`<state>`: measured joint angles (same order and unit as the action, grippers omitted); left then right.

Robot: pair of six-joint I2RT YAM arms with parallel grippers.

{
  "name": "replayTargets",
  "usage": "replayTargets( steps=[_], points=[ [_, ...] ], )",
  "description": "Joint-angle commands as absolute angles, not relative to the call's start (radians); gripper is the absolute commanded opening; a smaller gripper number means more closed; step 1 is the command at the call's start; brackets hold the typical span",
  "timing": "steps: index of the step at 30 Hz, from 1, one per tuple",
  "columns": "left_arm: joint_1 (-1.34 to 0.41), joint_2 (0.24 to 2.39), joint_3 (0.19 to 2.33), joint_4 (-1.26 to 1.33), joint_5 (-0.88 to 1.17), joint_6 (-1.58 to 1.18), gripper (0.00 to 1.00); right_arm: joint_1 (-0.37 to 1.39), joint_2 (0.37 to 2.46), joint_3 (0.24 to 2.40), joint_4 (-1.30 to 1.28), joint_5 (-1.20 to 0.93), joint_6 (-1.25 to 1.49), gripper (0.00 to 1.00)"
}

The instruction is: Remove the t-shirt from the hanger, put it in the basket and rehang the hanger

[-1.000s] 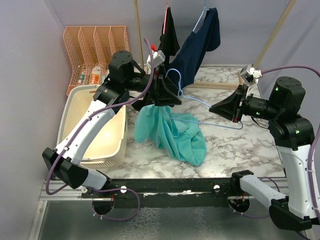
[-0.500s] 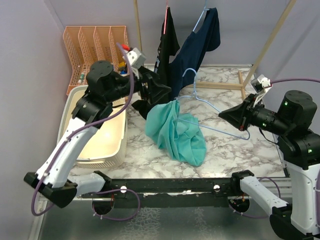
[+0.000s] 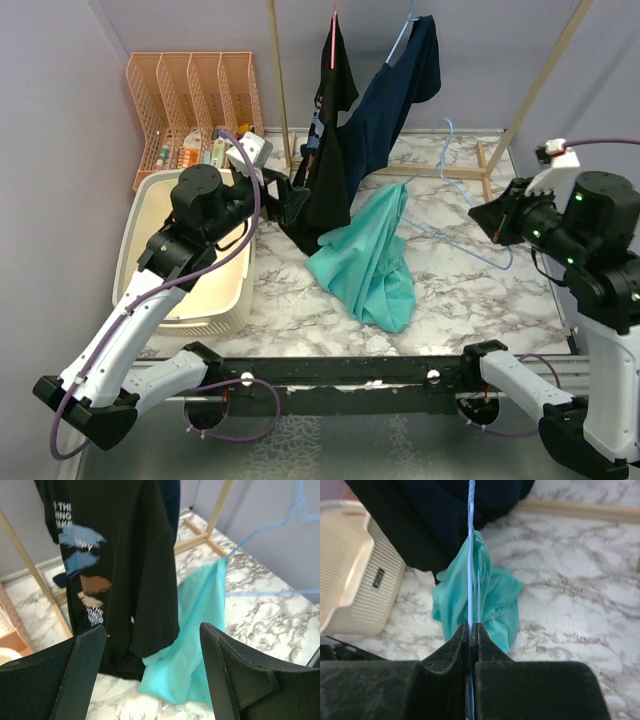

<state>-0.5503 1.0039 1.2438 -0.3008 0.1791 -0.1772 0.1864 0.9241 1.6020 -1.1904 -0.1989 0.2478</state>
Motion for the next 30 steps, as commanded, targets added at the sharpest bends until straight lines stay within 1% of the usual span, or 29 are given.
replayTargets(
  steps=[1, 4, 8, 11, 13, 16, 19, 22, 26, 30],
  points=[
    [-0.552, 0.941, 1.177, -0.274, 0.093, -0.168, 0.78, 0.186, 0.870, 1.715, -1.083, -0.169, 0.301, 0.01],
    [-0.552, 0.908, 1.133, -0.255, 0.084, -0.167, 0.78, 0.186, 0.873, 1.739, -1.073, -0.142, 0.311, 0.01],
    [-0.552, 0.879, 1.098, -0.244, 0.088, -0.160, 0.77, 0.186, 0.949, 1.729, -1.168, -0.196, 0.280, 0.01],
    [-0.553, 0.867, 1.073, -0.235, 0.114, -0.154, 0.77, 0.185, 0.944, 1.686, -1.157, -0.143, 0.290, 0.01],
    [-0.553, 0.861, 1.055, -0.237, 0.127, -0.152, 0.76, 0.186, 0.962, 1.710, -1.173, -0.124, 0.289, 0.01],
    [-0.552, 0.856, 1.029, -0.241, 0.138, -0.149, 0.76, 0.186, 1.025, 1.746, -1.223, -0.200, 0.249, 0.01],
    [-0.552, 0.848, 0.998, -0.230, 0.135, -0.151, 0.75, 0.186, 1.045, 1.709, -1.230, -0.228, 0.222, 0.01],
    [-0.552, 0.836, 0.969, -0.214, 0.137, -0.156, 0.75, 0.186, 1.044, 1.709, -1.234, -0.132, 0.226, 0.01],
    [-0.553, 0.833, 0.948, -0.197, 0.158, -0.159, 0.75, 0.186, 1.046, 1.765, -1.239, 0.047, 0.246, 0.01],
    [-0.553, 0.834, 0.917, -0.177, 0.203, -0.159, 0.75, 0.185, 1.045, 1.811, -1.175, 0.162, 0.252, 0.01]
  ],
)
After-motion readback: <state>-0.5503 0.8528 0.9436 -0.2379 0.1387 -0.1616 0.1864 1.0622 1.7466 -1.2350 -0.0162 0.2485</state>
